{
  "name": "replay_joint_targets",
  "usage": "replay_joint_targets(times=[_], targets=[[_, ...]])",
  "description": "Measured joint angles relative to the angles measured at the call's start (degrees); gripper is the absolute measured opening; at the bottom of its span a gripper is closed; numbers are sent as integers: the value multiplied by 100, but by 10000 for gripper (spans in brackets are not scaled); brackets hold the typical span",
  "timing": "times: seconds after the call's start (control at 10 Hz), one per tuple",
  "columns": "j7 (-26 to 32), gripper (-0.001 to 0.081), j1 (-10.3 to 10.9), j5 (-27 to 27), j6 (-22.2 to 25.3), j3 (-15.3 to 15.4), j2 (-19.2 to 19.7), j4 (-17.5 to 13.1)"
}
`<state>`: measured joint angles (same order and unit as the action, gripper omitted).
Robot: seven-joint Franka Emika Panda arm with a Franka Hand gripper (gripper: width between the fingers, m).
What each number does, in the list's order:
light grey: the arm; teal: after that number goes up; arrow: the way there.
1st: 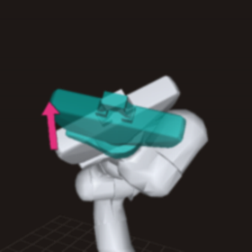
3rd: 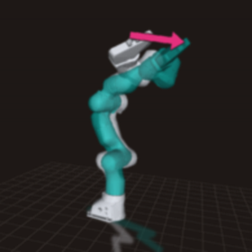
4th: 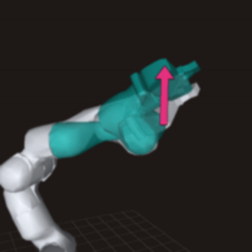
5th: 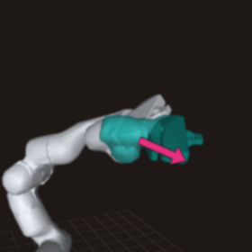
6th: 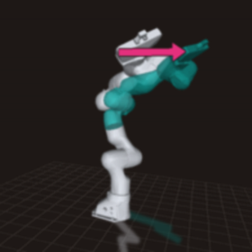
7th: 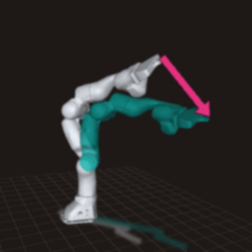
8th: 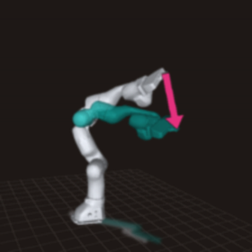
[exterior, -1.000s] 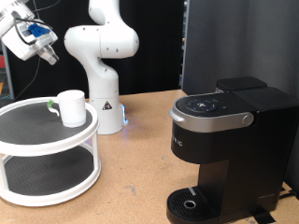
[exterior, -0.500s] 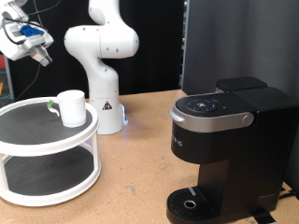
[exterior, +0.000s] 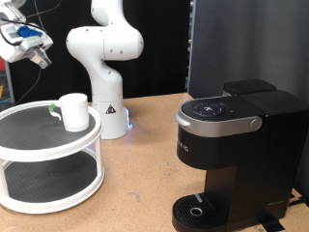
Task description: Make a cup of coffee with the keurig machine
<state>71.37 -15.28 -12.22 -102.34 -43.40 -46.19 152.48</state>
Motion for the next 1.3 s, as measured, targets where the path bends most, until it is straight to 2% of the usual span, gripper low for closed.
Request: replay_joint_targets(times=[0.6, 1.3], targets=[[307, 1, 5, 47, -16, -27, 141, 88], [550, 1, 134, 36, -466, -28, 550, 148]])
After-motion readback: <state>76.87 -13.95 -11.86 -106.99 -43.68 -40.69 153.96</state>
